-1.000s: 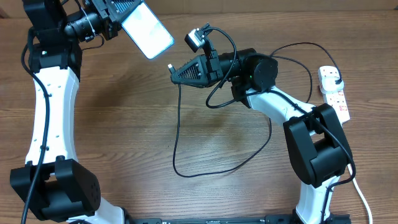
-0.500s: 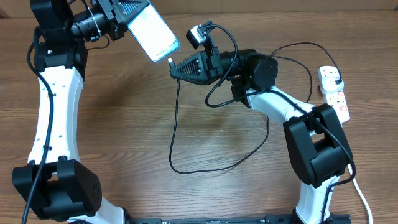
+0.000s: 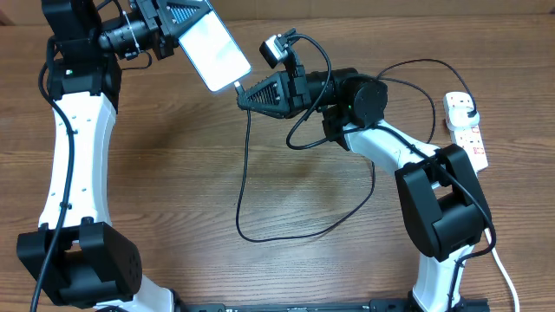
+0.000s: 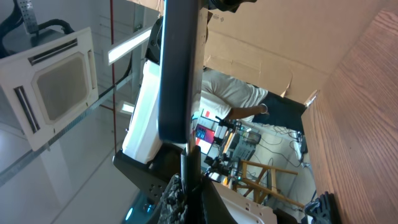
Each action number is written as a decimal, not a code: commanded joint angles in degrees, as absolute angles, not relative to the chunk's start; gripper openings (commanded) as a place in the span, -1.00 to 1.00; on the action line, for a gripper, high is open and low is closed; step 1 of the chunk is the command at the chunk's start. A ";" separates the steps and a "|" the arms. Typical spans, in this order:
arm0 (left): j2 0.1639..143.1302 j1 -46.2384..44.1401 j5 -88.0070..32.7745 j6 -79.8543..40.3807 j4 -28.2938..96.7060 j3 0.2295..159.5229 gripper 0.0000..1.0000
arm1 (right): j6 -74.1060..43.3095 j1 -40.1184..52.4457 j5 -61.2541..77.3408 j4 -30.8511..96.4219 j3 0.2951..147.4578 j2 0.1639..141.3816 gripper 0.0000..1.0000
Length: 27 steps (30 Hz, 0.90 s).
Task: Plug charger to phone and switch on socket
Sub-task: 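Push the plug into the phone's bottom port with the right gripper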
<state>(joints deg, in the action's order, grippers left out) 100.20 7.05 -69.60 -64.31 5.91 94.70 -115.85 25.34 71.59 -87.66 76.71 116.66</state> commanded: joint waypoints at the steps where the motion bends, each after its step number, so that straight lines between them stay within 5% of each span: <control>1: 99.85 6.70 -71.40 -64.03 5.26 95.02 -0.92 | -120.18 25.76 70.78 -90.67 77.38 116.97 -0.92; 27: 99.88 6.02 -69.41 -61.93 5.30 95.02 -0.92 | -120.77 25.76 70.24 -90.63 77.38 116.97 -0.92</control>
